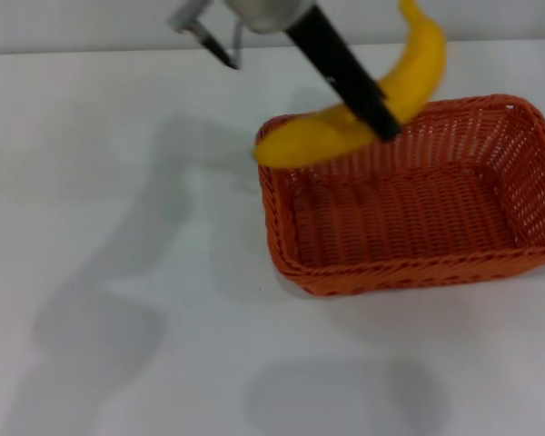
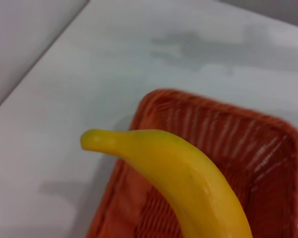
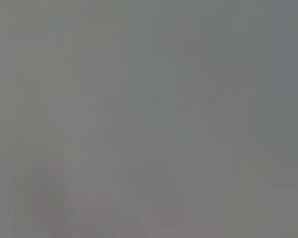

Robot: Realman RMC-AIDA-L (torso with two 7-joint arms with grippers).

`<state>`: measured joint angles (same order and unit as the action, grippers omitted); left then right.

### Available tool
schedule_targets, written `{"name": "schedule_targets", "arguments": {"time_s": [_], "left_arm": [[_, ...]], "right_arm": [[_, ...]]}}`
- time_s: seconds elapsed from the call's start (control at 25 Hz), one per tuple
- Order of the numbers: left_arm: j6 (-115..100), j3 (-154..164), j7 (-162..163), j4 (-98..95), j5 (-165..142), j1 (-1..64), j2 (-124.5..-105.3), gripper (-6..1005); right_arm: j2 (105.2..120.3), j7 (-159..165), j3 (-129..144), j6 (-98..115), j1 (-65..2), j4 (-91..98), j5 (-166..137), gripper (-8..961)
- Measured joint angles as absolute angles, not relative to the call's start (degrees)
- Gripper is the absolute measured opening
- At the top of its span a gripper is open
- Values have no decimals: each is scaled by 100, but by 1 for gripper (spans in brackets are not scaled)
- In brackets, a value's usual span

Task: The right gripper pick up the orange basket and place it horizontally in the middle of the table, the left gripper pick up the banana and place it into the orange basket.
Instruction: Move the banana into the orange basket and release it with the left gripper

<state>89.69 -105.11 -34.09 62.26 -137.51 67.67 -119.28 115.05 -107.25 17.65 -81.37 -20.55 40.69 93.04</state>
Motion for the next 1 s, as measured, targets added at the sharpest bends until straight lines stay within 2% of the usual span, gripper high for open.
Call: {"name": "schedule_targets", "arguments": {"time_s": [0.4, 0.68, 0.88, 1.0], "left_arm": [[7995, -9551, -3307, 5943, -13159, 6781, -11942, 537], [7882, -9585, -3435, 5936, -13063, 6482, -11942, 548], [7807, -9628, -3637, 6170, -13042, 6160, -11937, 753], [7742, -9837, -3923, 6686, -12952, 5693, -11934, 753]], "right_arm": [[11482, -10765, 1707, -8378, -2025, 4125, 9308, 360], [11482, -10767, 1699, -8360, -1943, 4082, 9309, 375], [11487, -10810, 1696, -8372, -1875, 4072, 9343, 386], [11481, -10925, 1695, -8412, -1830, 4072, 9432, 392]]}}
